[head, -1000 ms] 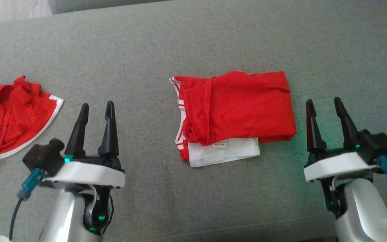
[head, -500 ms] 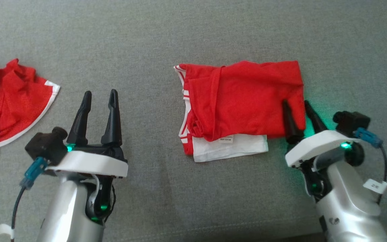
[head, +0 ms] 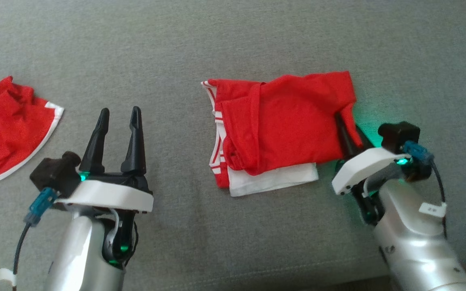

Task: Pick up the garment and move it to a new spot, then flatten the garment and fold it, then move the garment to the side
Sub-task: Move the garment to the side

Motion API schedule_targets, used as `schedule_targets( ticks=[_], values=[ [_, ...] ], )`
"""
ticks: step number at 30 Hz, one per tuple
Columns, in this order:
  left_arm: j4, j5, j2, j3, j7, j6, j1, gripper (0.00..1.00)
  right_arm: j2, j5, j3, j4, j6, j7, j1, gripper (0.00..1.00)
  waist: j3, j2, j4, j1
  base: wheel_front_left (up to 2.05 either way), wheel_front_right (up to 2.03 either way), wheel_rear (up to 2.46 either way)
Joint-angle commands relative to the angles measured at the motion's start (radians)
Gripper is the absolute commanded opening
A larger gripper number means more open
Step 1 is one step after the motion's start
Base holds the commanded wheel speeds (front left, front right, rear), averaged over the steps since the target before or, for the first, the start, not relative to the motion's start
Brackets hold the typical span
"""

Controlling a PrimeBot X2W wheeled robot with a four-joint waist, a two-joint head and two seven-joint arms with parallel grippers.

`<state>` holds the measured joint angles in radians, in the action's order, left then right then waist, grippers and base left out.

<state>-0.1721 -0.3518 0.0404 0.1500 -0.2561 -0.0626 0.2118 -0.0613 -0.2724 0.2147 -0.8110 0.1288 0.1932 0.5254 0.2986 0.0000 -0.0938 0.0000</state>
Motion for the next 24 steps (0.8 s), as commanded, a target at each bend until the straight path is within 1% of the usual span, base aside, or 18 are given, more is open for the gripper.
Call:
schedule_targets(
  ticks=[1,4,7,11,15,18,20,24],
  values=[
    [0.031,0.013,0.010,-0.031,-0.006,-0.006,0.037,1.00,-0.010,0.014,0.009,0.024,0.002,0.015,0.030,0.00,-0.001,0.0000,-0.004,0.0000,0.00,0.00,0.00],
    [0.035,0.014,0.010,-0.034,-0.006,-0.006,0.035,1.00,-0.065,0.092,-0.004,0.047,0.002,0.025,0.054,0.00,0.002,0.0000,-0.019,0.0000,0.00,0.00,0.00],
    [0.037,0.016,0.010,-0.038,-0.006,-0.007,0.037,1.00,-0.146,0.139,-0.006,0.089,0.002,0.022,0.069,0.00,0.013,0.0000,-0.034,0.0000,0.00,0.00,0.00],
    [0.038,0.023,0.010,-0.042,-0.006,-0.012,0.047,1.00,-0.274,0.147,-0.023,0.135,0.002,-0.006,0.078,0.00,0.035,0.0000,-0.049,0.0000,0.00,0.00,0.00],
    [0.038,0.031,0.010,-0.043,-0.006,-0.018,0.062,1.00,-0.390,0.133,-0.065,0.142,0.002,-0.036,0.083,0.00,0.063,0.0000,-0.059,0.0000,0.00,0.00,0.00],
    [0.037,0.040,0.010,-0.046,-0.006,-0.023,0.074,1.00,-0.441,0.124,-0.115,0.134,0.002,-0.053,0.094,0.00,0.083,0.0000,-0.066,0.0000,0.00,0.00,0.00],
    [0.037,0.047,0.010,-0.051,-0.006,-0.027,0.082,1.00,-0.462,0.130,-0.157,0.126,0.002,-0.061,0.104,0.00,0.095,0.0000,-0.070,0.0000,0.00,0.00,0.00],
    [0.037,0.058,0.010,-0.056,-0.006,-0.033,0.094,1.00,-0.469,0.157,-0.232,0.114,0.002,-0.062,0.126,0.00,0.114,0.0000,-0.076,0.0000,0.00,0.00,0.00]
  ],
)
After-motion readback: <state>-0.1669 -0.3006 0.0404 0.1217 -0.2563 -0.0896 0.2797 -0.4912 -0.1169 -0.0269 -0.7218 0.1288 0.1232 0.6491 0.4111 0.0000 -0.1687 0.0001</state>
